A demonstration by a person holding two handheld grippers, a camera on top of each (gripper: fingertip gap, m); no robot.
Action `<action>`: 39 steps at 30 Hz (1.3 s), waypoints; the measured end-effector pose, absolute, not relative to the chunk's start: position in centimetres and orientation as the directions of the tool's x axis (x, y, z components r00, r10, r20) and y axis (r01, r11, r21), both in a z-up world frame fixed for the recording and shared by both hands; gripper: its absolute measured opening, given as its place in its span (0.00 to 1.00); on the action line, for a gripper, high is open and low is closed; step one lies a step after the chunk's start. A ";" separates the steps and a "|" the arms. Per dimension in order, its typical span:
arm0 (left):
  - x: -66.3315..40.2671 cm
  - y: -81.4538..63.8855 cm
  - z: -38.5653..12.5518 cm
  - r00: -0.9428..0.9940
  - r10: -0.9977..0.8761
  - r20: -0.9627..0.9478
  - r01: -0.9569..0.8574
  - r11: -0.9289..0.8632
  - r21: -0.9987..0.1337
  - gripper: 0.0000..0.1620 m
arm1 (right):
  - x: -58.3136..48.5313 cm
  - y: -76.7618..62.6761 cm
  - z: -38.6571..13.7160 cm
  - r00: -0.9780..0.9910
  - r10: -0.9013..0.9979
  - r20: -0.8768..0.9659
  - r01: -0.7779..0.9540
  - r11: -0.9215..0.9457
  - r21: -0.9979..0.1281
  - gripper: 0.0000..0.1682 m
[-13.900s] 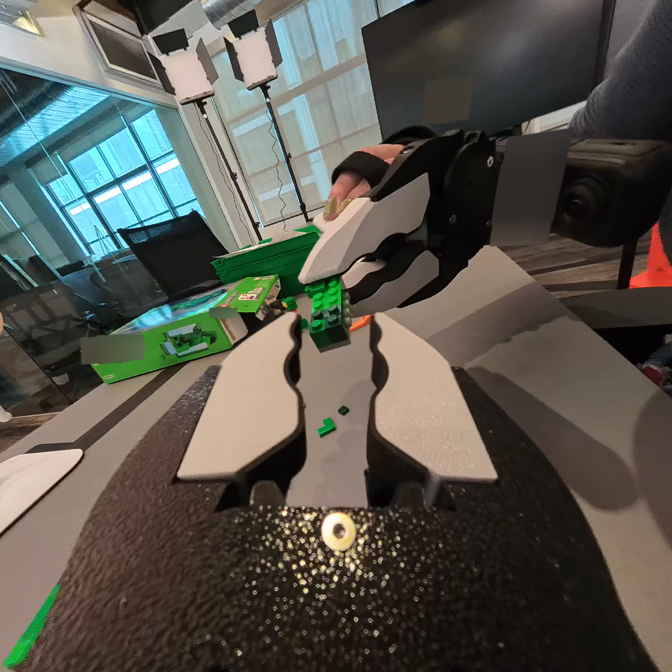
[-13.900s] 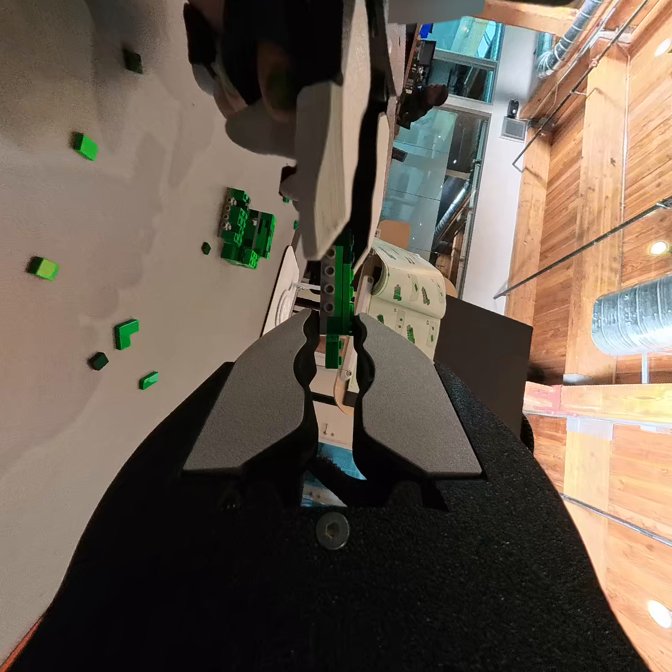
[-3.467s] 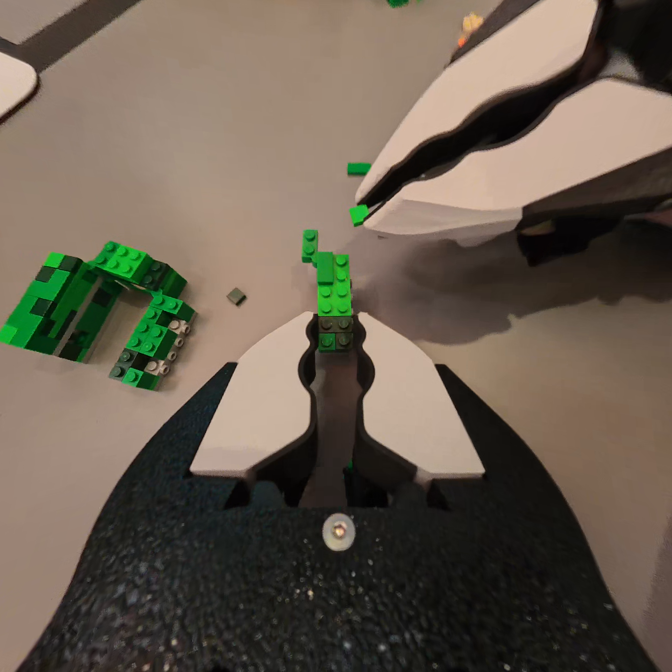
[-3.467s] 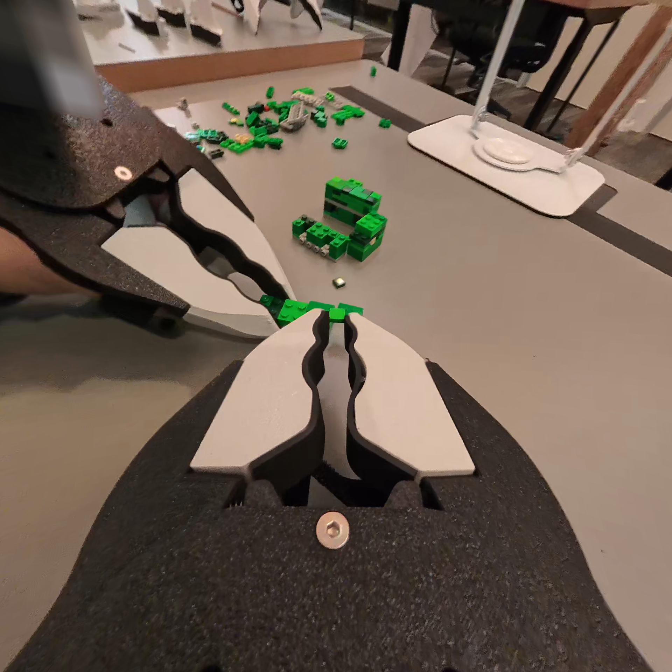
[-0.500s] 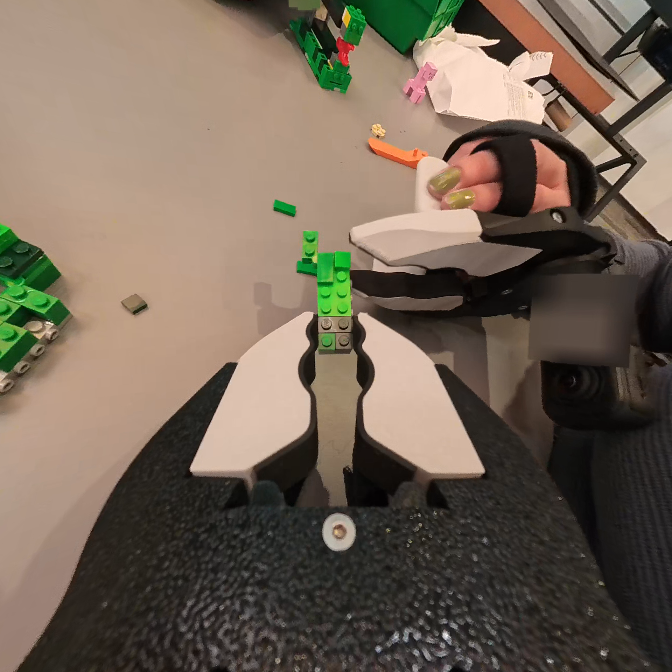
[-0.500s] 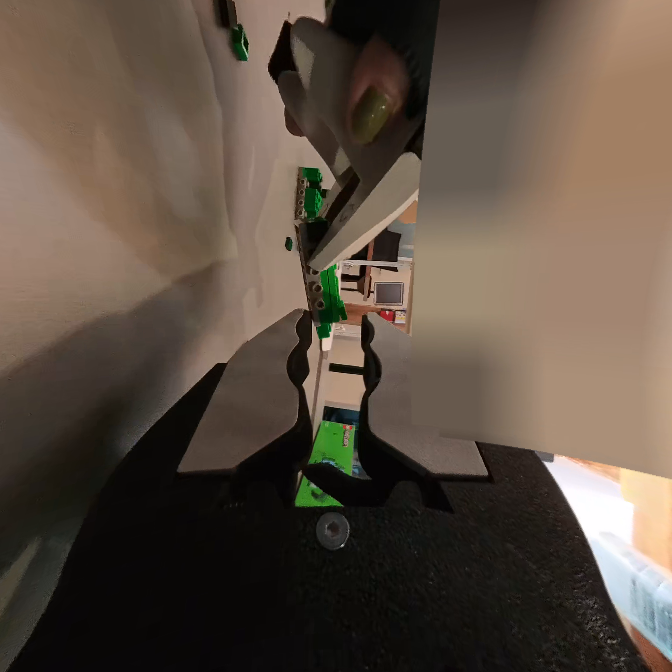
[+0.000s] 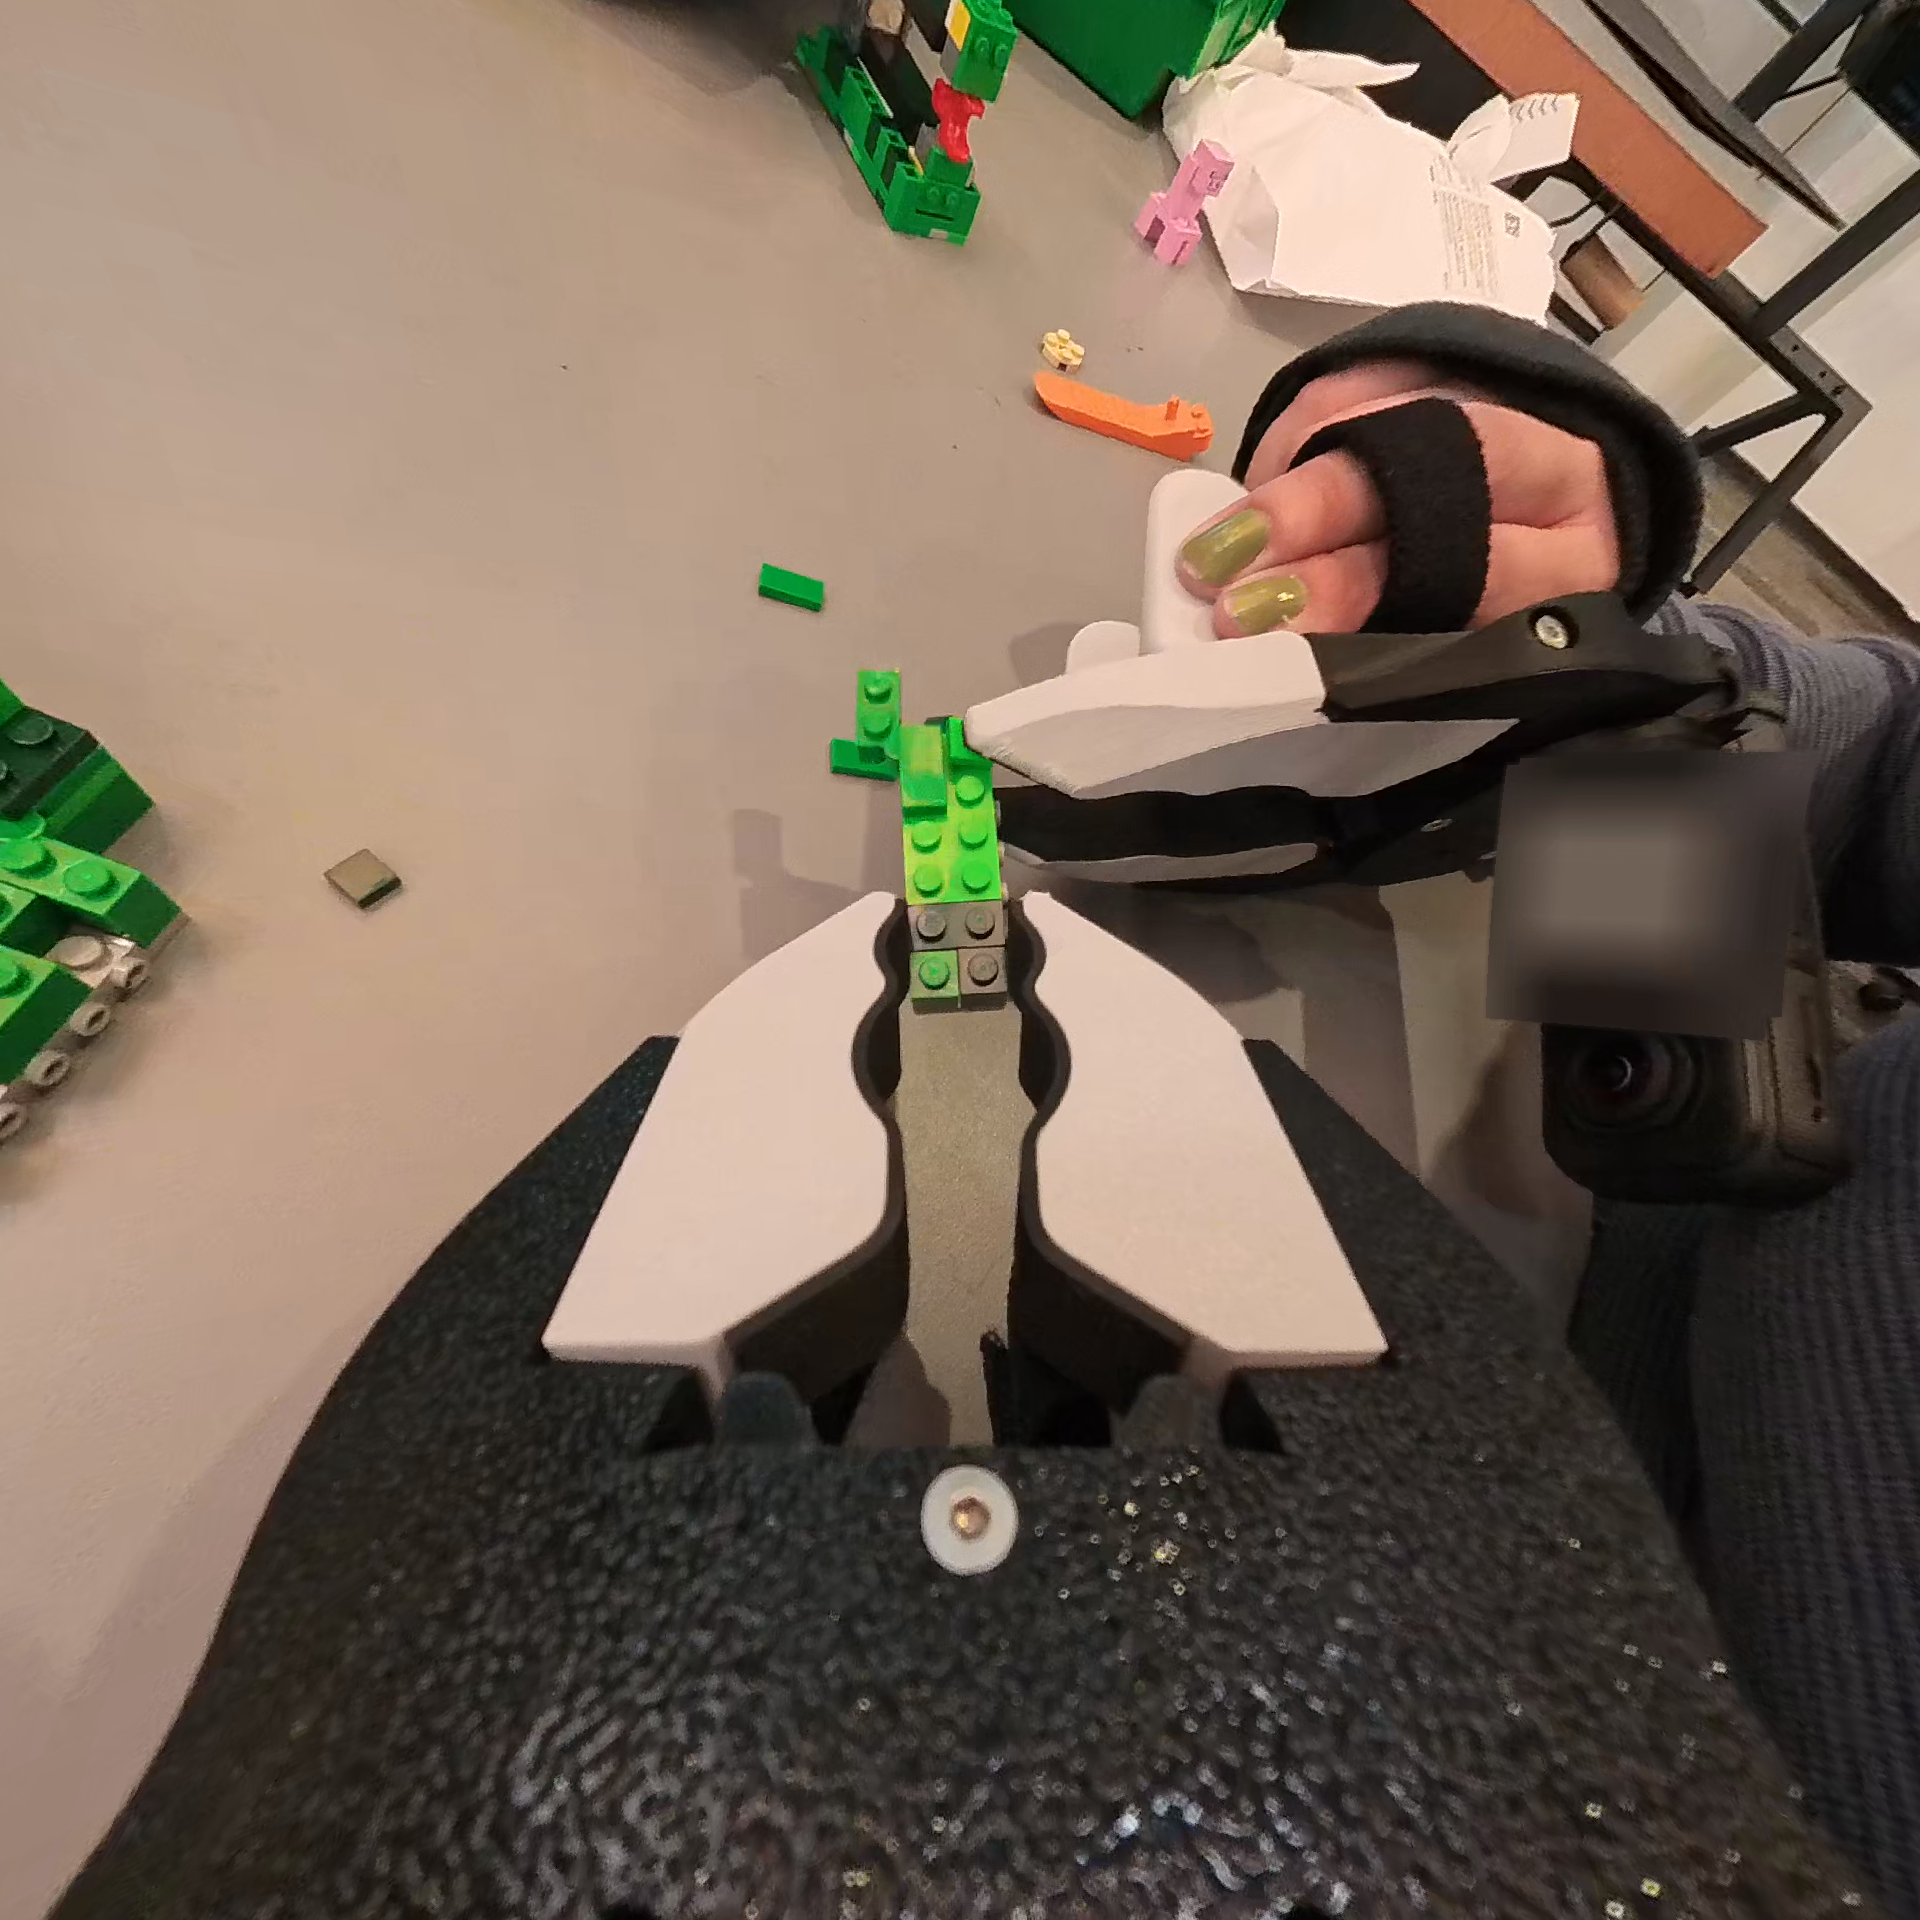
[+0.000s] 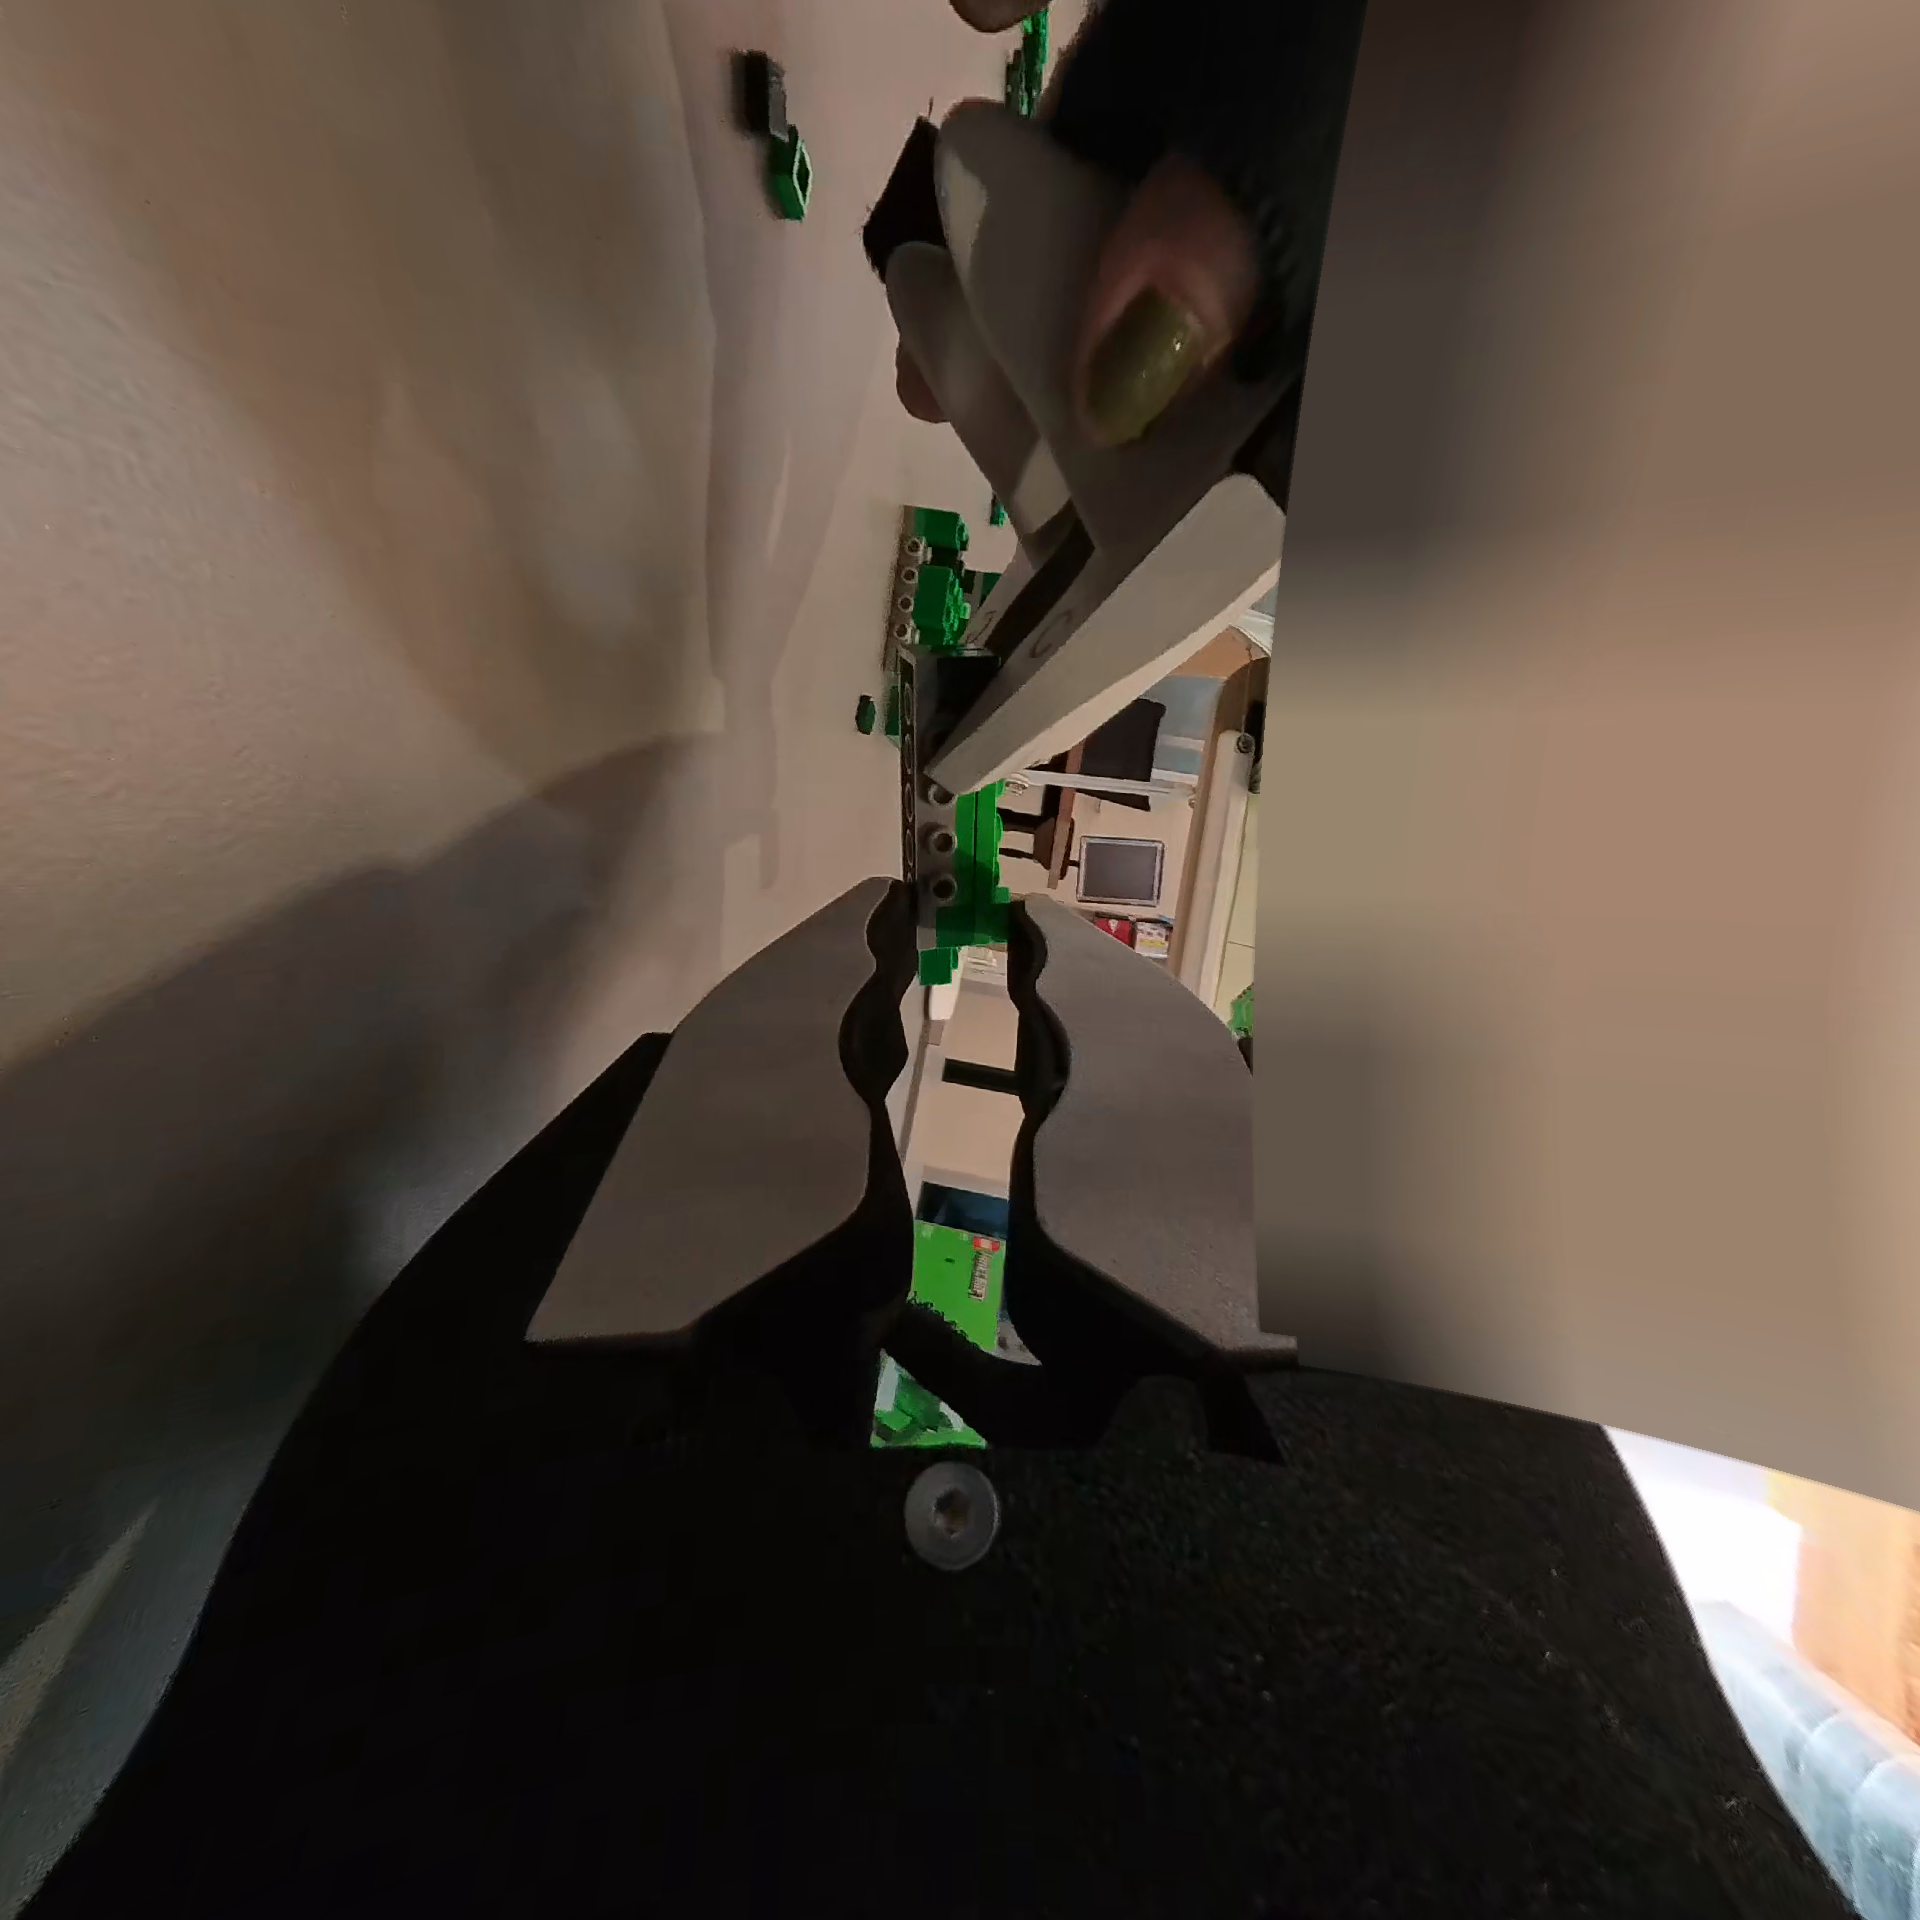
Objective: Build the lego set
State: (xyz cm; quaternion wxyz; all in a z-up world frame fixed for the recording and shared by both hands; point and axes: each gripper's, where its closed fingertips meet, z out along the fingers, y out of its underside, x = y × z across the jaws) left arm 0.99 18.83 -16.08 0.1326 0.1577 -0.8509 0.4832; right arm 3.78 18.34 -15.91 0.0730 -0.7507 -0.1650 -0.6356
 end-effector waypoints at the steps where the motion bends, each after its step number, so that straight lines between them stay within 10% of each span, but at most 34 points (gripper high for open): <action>1: 1.0 18.8 -16.2 -0.915 -0.140 0.377 -0.396 0.487 -0.778 0.11 | 3.8 18.3 -16.0 0.151 0.153 0.977 0.343 -0.935 0.094 0.10; 25: 0.6 18.9 -17.4 -0.939 -0.139 0.314 -0.336 0.555 -0.761 0.11 | 3.4 18.4 -17.4 0.309 0.097 0.946 0.348 -0.937 -0.018 0.10; 33: 3.7 20.5 -16.5 -0.959 -0.220 0.181 -0.272 0.520 -0.810 0.11 | 3.5 17.5 -15.4 0.456 -0.355 0.816 0.237 -0.836 -0.495 0.22; 39: 10.1 25.7 -16.0 -0.917 -0.395 -0.063 -0.167 0.522 -0.837 0.11 | 2.4 20.7 -17.1 0.745 -0.552 0.375 -0.061 -0.615 -0.786 0.10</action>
